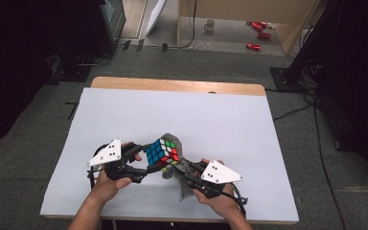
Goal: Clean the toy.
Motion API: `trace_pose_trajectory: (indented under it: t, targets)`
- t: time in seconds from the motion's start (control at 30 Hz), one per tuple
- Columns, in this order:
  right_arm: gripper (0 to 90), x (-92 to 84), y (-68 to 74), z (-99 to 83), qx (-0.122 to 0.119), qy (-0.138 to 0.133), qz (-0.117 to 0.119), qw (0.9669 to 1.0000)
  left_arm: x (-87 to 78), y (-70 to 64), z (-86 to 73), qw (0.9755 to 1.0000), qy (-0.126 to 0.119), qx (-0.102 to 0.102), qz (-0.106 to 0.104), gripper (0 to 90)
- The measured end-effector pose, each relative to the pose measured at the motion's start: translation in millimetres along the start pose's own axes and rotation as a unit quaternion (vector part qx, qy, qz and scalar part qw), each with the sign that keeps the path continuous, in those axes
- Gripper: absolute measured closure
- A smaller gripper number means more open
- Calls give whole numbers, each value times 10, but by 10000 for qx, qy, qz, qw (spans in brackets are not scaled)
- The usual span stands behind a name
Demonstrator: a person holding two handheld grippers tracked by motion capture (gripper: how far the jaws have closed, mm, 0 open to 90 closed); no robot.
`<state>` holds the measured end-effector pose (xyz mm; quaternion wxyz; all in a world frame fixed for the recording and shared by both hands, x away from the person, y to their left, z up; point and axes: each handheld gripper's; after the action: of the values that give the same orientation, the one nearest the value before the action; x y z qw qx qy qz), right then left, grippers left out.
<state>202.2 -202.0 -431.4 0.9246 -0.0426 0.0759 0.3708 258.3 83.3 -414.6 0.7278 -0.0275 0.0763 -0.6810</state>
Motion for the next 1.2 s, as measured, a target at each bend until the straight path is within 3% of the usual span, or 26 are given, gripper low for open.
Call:
trace_pose_trajectory:
  t: [0.13, 0.37, 0.43, 0.6, 0.73, 0.8, 0.87, 0.93, 0.97, 1.0, 1.03, 1.07, 1.2]
  targets:
    - [765, 1, -30, -19, 92, -4, -95, 9999, 44, -14, -1, 10000, 16, -7, -53, 347]
    - [759, 49, 62, -38, -125, 170, 254, 9995, -1, 4, 7, 10000, -45, -16, 80, 347]
    - [758, 35, 38, -23, -99, 143, 222, 9996, -21, 14, 8, 9999, -28, -6, 141, 347]
    - [759, -59, -151, 54, 71, 44, -233, 9997, -47, 35, -7, 9996, 69, 8, 283, 347]
    - [759, -187, -363, 117, 253, -53, -755, 9968, -47, 45, -14, 9994, 96, 21, 320, 347]
    - [759, -266, -496, 131, 287, -49, -1145, 9930, -42, 52, -25, 9993, 118, 13, 343, 347]
    - [758, -324, -600, 129, 379, -29, -1392, 9895, -37, 58, -38, 9992, 138, -6, 366, 347]
    - [757, -399, -741, 116, 361, 48, -1865, 9818, -33, 59, -42, 9992, 152, -10, 371, 347]
    - [756, -422, -785, 108, 375, 62, -1987, 9793, -32, 58, -43, 9992, 149, -10, 370, 347]
    - [756, -422, -785, 108, 375, 62, -1987, 9793, -32, 58, -43, 9992, 149, -10, 370, 347]
    - [755, -446, -830, 99, 389, 77, -2121, 9765, -31, 57, -41, 9992, 148, -6, 367, 347]
    - [753, -535, -994, 54, 526, 131, -2534, 9658, -32, 59, -42, 9992, 148, -4, 375, 347]
    - [743, -613, -1155, -25, 662, 214, -2919, 9539, -31, 68, -52, 9991, 172, -6, 399, 347]
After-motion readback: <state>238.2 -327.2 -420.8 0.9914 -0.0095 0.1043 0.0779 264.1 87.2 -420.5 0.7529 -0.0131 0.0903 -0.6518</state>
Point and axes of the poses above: each handheld gripper's, and its own axes: x roughly forward along the jaws, z roughly out of its top, y roughly to its left, and after that the axes turned 10 degrees about -z, right-handed
